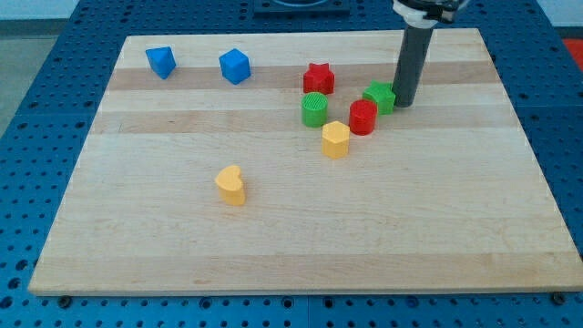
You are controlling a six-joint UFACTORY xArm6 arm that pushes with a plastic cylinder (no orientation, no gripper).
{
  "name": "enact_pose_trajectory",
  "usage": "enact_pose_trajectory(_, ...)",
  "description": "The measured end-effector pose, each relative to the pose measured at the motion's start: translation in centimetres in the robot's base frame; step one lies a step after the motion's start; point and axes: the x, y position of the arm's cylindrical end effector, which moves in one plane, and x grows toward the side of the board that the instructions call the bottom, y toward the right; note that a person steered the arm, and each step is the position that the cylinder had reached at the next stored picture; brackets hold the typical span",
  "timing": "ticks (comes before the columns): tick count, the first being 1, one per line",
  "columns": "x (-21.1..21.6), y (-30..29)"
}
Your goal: Move yellow heart towards yellow hexagon
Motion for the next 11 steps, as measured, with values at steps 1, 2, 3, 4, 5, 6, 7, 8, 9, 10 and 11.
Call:
enact_pose_trajectory(1, 2.0, 0.0)
enact_pose_trajectory(2, 2.0, -0.6)
enact_pose_trajectory(3, 0.9, -2.2)
enact_pose_trajectory(4, 0.7, -3.5)
enact_pose_trajectory(5, 0.7, -3.7)
enact_pose_trajectory(6, 0.7, -2.6)
enact_pose_trajectory(7, -1.5, 0.3)
enact_pose_trajectory(8, -6.3, 1.1)
enact_pose_trajectory(9, -10.4, -2.6)
enact_pose_trajectory(10, -11.6, -9.5)
enact_pose_trajectory(11, -11.8, -16.9)
